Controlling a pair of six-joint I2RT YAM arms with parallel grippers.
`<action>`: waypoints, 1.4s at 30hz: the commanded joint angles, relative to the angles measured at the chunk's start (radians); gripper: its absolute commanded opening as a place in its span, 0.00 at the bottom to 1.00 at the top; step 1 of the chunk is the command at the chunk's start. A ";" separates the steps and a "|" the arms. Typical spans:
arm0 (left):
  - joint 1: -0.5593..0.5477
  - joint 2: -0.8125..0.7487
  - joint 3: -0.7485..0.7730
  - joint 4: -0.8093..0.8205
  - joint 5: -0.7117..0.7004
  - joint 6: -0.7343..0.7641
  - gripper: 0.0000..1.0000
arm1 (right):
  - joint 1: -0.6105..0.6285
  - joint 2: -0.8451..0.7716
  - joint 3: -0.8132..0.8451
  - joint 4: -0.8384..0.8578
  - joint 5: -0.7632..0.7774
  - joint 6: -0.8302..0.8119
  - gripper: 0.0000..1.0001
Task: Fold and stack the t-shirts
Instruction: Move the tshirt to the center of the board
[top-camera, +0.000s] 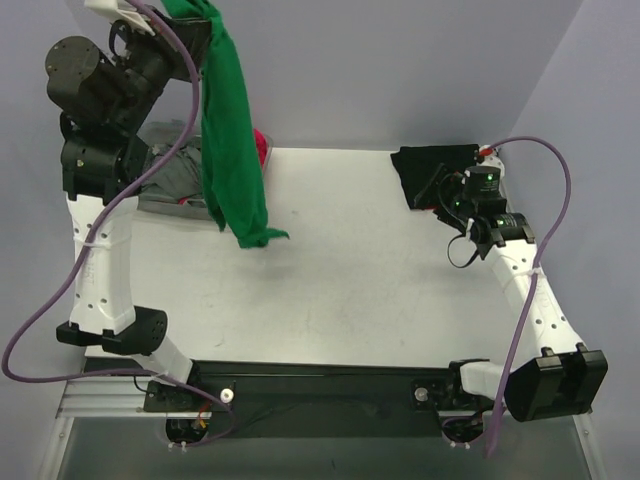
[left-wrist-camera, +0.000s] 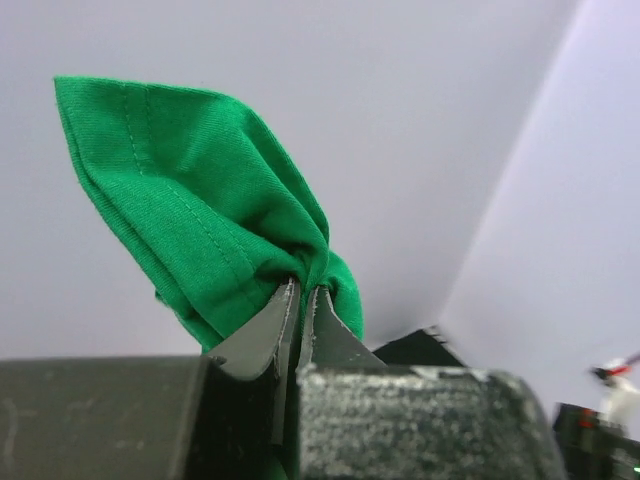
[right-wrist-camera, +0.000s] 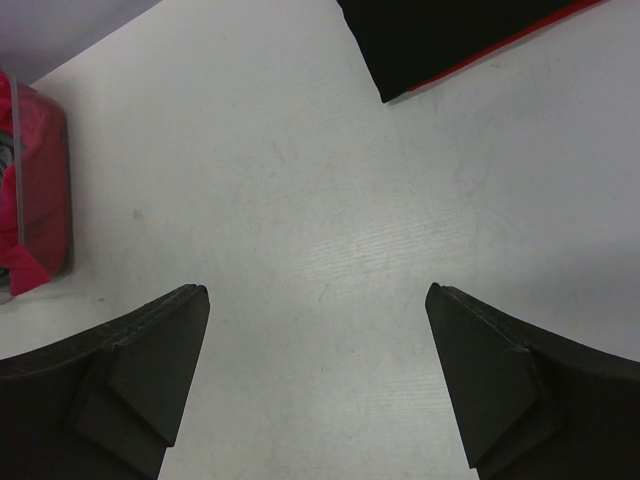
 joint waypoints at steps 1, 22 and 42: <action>-0.084 -0.020 -0.017 0.122 0.038 -0.061 0.00 | -0.004 -0.044 0.008 0.015 0.003 -0.015 0.98; -0.353 0.140 -0.794 -0.294 -0.099 -0.144 0.82 | 0.175 -0.110 -0.139 -0.115 0.131 -0.147 0.97; -0.513 0.041 -1.317 -0.246 0.027 -0.177 0.71 | 0.242 0.286 0.043 -0.116 -0.033 -0.041 0.93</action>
